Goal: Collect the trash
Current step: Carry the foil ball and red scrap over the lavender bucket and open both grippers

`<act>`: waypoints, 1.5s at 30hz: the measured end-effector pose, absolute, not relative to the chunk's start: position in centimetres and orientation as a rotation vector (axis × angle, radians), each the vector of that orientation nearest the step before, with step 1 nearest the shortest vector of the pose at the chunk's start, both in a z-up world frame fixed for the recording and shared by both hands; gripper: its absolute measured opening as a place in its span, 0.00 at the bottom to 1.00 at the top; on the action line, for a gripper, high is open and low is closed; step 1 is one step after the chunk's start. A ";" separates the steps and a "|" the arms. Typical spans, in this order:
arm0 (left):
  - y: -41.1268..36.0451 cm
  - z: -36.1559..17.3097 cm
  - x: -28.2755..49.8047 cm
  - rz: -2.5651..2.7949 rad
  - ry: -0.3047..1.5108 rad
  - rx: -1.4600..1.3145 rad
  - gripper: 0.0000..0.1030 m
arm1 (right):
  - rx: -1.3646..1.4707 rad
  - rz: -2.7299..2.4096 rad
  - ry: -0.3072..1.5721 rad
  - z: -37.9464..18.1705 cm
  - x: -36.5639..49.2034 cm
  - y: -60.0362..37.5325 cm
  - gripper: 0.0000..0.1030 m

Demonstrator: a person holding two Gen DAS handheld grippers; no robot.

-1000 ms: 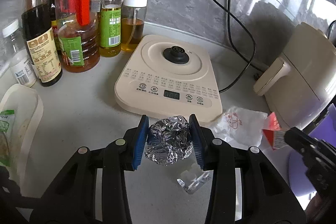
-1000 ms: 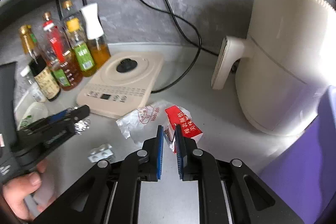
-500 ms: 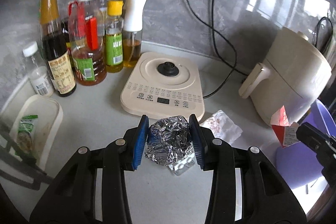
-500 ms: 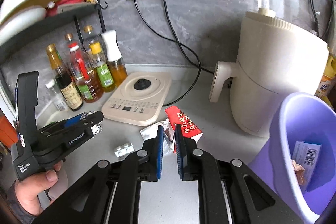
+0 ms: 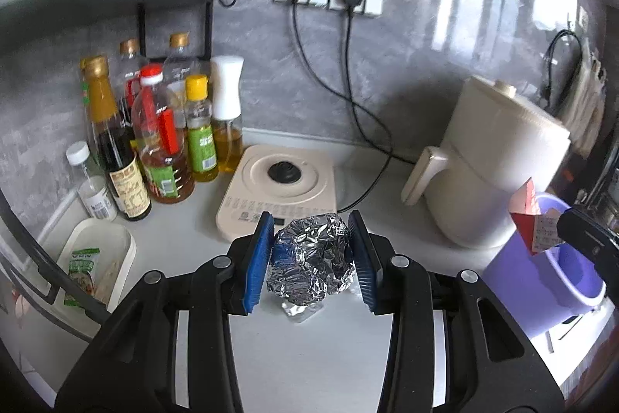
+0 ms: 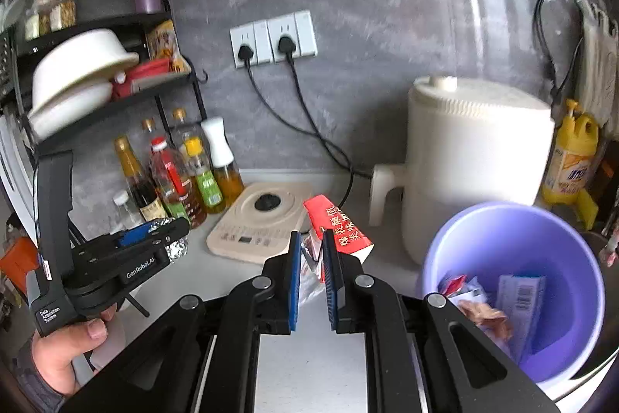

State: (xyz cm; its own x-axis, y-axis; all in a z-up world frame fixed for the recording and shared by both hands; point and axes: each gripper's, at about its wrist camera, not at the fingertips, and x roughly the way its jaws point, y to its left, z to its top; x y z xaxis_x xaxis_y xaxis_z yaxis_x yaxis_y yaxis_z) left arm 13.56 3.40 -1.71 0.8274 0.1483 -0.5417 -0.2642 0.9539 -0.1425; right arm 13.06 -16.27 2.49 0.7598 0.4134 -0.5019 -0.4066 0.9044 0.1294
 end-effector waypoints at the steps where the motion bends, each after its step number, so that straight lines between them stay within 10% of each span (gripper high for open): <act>1: 3.0 -1.3 13.5 0.216 0.547 -0.208 0.39 | 0.016 0.444 0.539 2.9 12.9 -16.6 0.11; 29: -8.1 2.7 13.9 -0.033 0.490 -0.103 0.39 | 0.134 0.200 0.449 6.4 9.3 -28.7 0.12; 31: -8.6 2.8 13.8 -0.040 0.490 -0.096 0.39 | 0.141 0.188 0.467 5.9 9.5 -29.2 0.21; 33: -9.1 2.8 13.6 -0.044 0.490 -0.089 0.39 | 0.168 0.162 0.478 5.5 9.6 -30.3 0.54; 45: -12.7 2.8 14.8 -0.118 0.506 -0.048 0.39 | 0.221 0.078 0.470 4.9 7.2 -34.7 0.56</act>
